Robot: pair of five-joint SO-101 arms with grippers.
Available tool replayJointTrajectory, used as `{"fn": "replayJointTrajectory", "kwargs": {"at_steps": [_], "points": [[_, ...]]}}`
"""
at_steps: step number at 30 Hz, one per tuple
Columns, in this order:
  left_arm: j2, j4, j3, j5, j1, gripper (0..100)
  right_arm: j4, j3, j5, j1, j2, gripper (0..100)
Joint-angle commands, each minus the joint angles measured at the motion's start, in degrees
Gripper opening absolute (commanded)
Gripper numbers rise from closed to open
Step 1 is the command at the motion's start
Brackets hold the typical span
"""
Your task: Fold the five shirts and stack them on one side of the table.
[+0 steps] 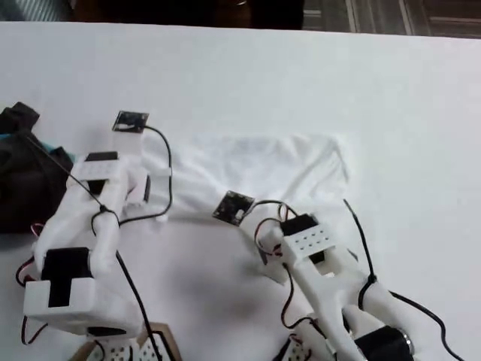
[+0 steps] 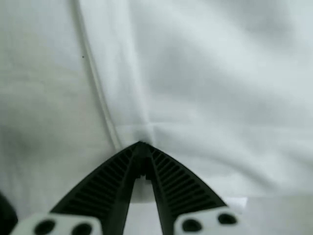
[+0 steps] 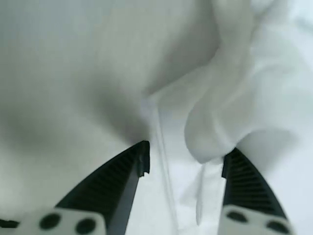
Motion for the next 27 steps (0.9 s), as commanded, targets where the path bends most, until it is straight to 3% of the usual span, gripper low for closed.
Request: {"fn": "replayJointTrajectory", "kwargs": {"at_steps": [1,8,17,23,27], "points": [[0.2,0.3,-1.5,-0.3,0.5,3,-0.5,-1.6,0.1,-0.2,4.1,24.1],[0.2,0.3,-1.5,-0.3,0.4,3,0.2,-3.3,0.5,-0.7,4.9,18.8],[0.2,0.1,-1.5,-0.3,0.4,3,12.8,-3.2,0.3,0.0,-19.2,23.4],[0.2,0.0,-1.5,-0.3,0.5,3,6.7,-2.0,0.5,8.1,-18.3,23.6],[0.2,-0.1,-1.5,-0.3,0.5,3,0.7,-0.6,0.5,8.9,-10.6,23.6]]}}
